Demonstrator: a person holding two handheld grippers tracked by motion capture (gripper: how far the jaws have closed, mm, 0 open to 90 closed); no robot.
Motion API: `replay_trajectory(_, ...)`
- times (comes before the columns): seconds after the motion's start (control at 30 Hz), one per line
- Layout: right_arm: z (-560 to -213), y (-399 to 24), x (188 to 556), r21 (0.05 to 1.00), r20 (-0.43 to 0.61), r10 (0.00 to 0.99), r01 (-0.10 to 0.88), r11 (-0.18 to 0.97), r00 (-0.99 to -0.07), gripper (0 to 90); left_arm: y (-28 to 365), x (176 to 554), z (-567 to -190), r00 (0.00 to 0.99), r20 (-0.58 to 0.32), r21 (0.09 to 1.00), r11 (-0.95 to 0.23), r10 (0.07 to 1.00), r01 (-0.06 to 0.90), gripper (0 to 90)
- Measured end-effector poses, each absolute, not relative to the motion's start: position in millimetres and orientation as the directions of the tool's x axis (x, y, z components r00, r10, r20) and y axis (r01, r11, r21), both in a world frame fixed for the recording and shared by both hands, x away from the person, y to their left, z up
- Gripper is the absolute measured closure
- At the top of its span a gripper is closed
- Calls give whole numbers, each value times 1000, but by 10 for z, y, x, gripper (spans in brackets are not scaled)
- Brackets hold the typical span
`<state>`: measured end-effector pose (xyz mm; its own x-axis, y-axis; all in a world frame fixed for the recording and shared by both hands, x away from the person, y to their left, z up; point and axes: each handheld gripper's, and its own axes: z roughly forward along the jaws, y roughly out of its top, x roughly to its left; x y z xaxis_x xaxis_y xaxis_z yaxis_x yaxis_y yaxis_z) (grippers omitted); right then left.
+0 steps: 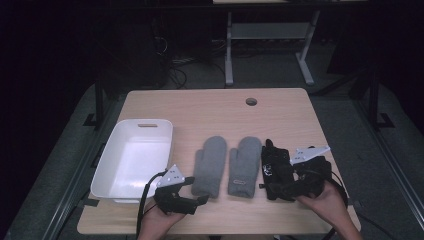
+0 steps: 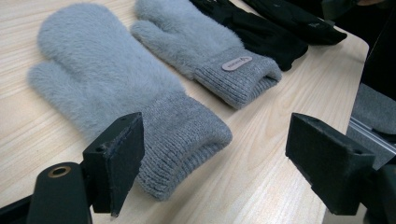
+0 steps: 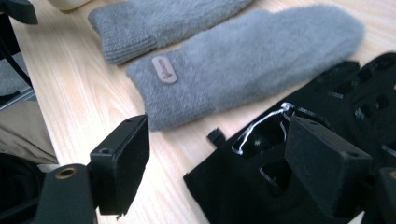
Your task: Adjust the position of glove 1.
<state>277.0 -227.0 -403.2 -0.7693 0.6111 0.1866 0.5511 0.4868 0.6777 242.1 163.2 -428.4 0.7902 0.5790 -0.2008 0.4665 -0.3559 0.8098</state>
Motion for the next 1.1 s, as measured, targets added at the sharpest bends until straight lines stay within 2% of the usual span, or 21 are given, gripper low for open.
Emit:
replay_trajectory(0.67, -3796, -1897, 3141, 651, 139, 532, 482, 587, -835, 227, 1599, 2441, -4295, 800, -186, 810, -372, 570, 454, 193)
replay_trajectory(1.1, -3934, -1574, 3415, 581, 124, 485, 460, 671, -865, 245, 1577, 2418, -4279, 806, -178, 815, -375, 564, 442, 192)
